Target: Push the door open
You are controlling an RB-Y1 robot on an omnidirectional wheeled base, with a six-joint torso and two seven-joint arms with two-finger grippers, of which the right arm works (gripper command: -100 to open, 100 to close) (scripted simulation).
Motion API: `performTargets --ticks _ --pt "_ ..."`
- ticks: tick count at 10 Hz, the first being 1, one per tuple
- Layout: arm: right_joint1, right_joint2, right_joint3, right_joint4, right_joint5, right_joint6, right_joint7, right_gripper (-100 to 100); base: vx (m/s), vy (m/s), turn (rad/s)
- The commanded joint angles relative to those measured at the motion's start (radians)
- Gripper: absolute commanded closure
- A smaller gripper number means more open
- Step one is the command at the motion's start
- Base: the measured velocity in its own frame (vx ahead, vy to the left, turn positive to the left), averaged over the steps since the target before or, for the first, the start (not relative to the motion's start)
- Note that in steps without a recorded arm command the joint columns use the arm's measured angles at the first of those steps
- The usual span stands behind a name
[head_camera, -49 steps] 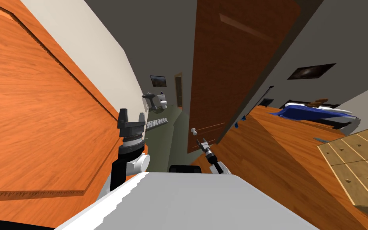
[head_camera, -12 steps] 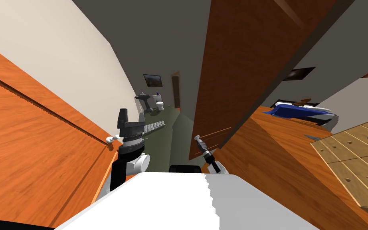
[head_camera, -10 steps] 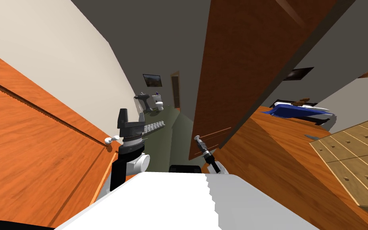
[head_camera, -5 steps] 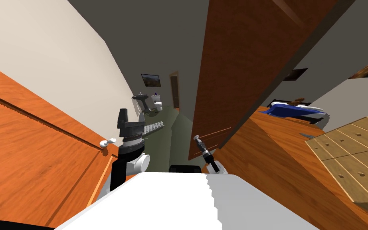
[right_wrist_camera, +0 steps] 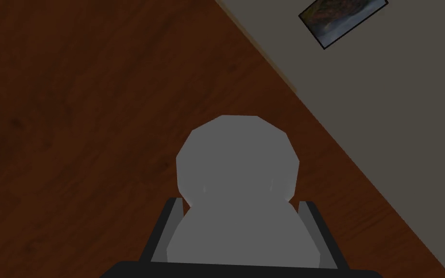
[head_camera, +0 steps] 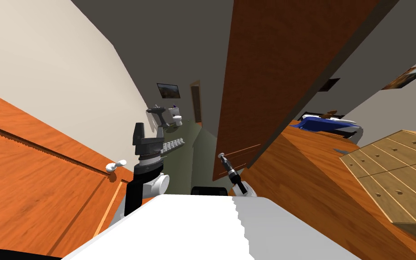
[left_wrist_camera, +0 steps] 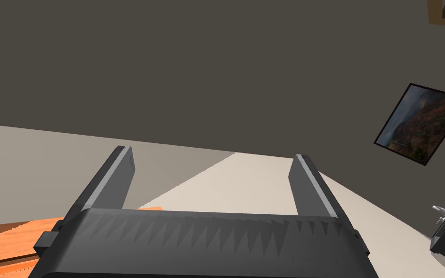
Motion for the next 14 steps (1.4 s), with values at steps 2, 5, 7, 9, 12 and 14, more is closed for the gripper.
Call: performTargets --ticks 2,5,7,9,12,14 --pt "-0.013 -0.002 0.01 0.01 -0.03 -0.002 -0.076 100 0.044 0.02 -0.069" --pt "-0.017 0.0 0.019 0.014 -0.044 -0.002 -0.135 100 0.042 0.022 -0.038" --pt "-0.021 0.001 0.028 0.018 -0.057 -0.002 -0.176 100 0.034 0.015 -0.042" --pt "-0.03 0.005 0.045 0.026 -0.085 -0.001 -0.241 100 0.044 0.025 -0.076" --pt "-0.035 0.006 0.054 0.03 -0.099 -0.001 -0.301 100 0.04 0.02 -0.038" --pt "-0.039 0.008 0.063 0.034 -0.113 -0.001 -0.343 100 0.04 0.02 -0.044"
